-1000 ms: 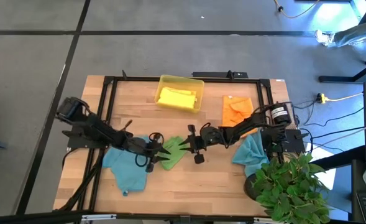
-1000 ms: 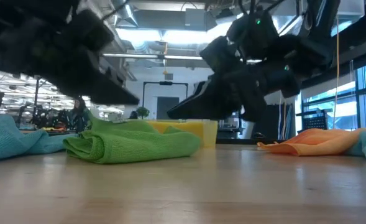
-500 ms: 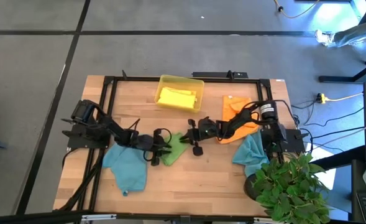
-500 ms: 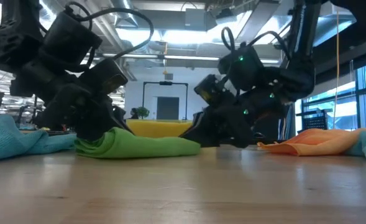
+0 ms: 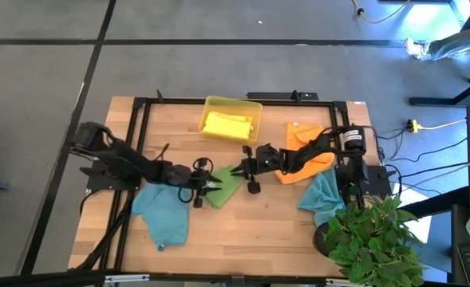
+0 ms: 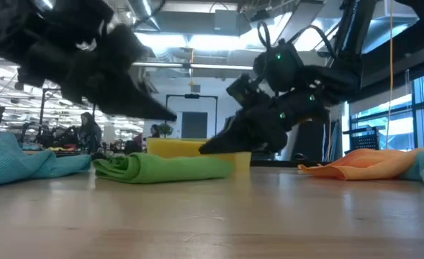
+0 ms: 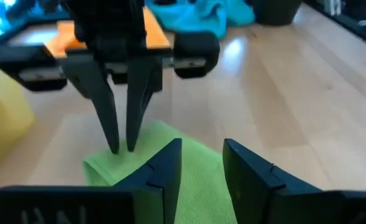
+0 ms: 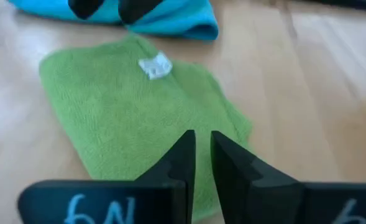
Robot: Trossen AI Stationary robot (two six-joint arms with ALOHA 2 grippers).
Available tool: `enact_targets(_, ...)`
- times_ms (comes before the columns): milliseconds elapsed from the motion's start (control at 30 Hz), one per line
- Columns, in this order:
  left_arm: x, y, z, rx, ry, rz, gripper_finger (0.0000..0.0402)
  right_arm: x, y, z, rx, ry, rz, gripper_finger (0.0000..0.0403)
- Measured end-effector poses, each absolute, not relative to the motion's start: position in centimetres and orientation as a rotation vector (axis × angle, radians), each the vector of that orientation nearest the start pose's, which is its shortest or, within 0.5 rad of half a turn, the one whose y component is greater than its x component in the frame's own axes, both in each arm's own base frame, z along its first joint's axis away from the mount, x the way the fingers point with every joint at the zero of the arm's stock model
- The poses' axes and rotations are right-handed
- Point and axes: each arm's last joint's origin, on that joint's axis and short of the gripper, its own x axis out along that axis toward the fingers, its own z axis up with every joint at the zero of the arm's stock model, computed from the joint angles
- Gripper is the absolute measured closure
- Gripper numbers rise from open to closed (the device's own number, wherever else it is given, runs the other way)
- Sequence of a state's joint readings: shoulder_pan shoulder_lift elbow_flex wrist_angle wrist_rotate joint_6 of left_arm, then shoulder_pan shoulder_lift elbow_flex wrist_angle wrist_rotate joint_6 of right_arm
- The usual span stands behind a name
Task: Fold microfiber towels
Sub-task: Fold the green towel, then put the green towel into the yellow bin
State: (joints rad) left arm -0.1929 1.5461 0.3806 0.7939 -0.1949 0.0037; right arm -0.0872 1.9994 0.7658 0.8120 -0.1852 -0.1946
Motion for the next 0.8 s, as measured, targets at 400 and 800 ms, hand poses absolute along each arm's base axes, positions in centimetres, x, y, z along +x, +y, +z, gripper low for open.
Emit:
enact_targets(400, 23.5, -4.6, 14.4, 0.093, 0.451, 0.09, 0.0292, 35.5, 1.7, 10.9, -0.262, 0.321, 0.381, 0.0268)
enact_targets(800, 23.2, -2.7, 11.8, -0.113, 0.658, 0.152, 0.0292, 37.8, 7.0, 10.7, -0.538, 0.36, 0.264, 0.0132)
